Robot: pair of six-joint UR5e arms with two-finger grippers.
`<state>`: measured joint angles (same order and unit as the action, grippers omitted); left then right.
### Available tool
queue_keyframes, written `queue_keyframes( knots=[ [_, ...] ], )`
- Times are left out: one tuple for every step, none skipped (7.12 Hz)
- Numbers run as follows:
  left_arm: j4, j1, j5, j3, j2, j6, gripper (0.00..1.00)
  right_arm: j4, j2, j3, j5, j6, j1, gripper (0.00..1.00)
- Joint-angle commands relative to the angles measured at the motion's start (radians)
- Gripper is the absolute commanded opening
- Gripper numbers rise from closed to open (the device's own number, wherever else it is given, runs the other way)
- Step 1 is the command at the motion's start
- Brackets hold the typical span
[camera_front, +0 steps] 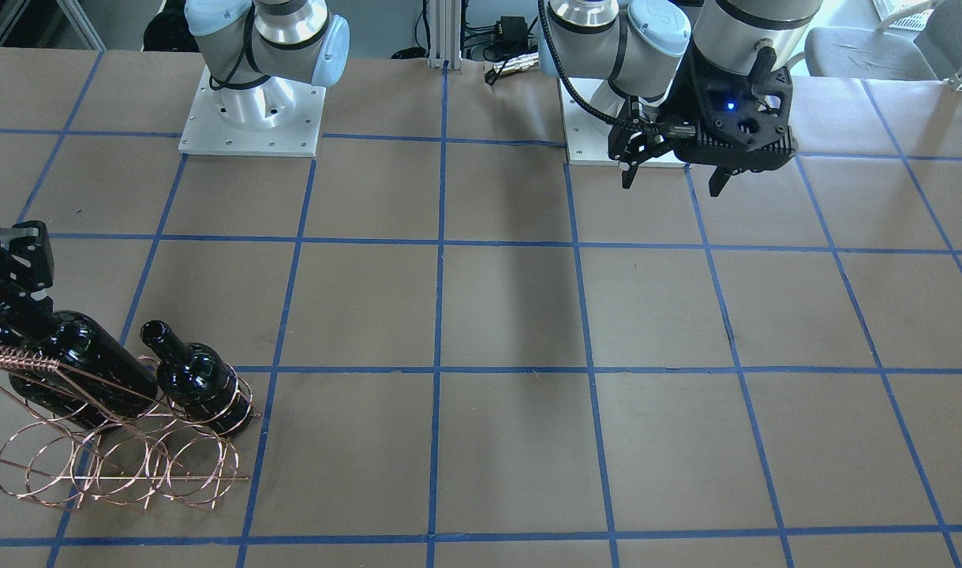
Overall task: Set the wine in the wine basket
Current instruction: 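Tilt the bottle and lay it into the empty rack slot with the right gripper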
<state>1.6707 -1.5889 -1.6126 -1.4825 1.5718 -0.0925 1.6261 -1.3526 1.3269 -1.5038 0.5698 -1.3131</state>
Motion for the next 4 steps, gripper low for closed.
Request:
queue_keyframes(
  knots=[
    [-0.002, -0.002, -0.004, -0.001, 0.005, -0.001, 1.0, 0.003, 0.007, 0.014, -0.003, 0.021, 0.0, 0.0],
    [-0.002, -0.002, -0.004, -0.001, 0.007, -0.001, 1.0, 0.004, 0.009, 0.03, -0.003, 0.036, 0.0, 0.0],
    [-0.002, 0.0, -0.007, -0.001, 0.007, -0.001, 1.0, 0.02, 0.009, 0.043, -0.001, 0.035, 0.0, 0.0],
    [-0.002, -0.002, -0.003, -0.001, 0.007, -0.001, 1.0, 0.058, 0.015, 0.069, -0.004, 0.035, 0.0, 0.0]
  ],
)
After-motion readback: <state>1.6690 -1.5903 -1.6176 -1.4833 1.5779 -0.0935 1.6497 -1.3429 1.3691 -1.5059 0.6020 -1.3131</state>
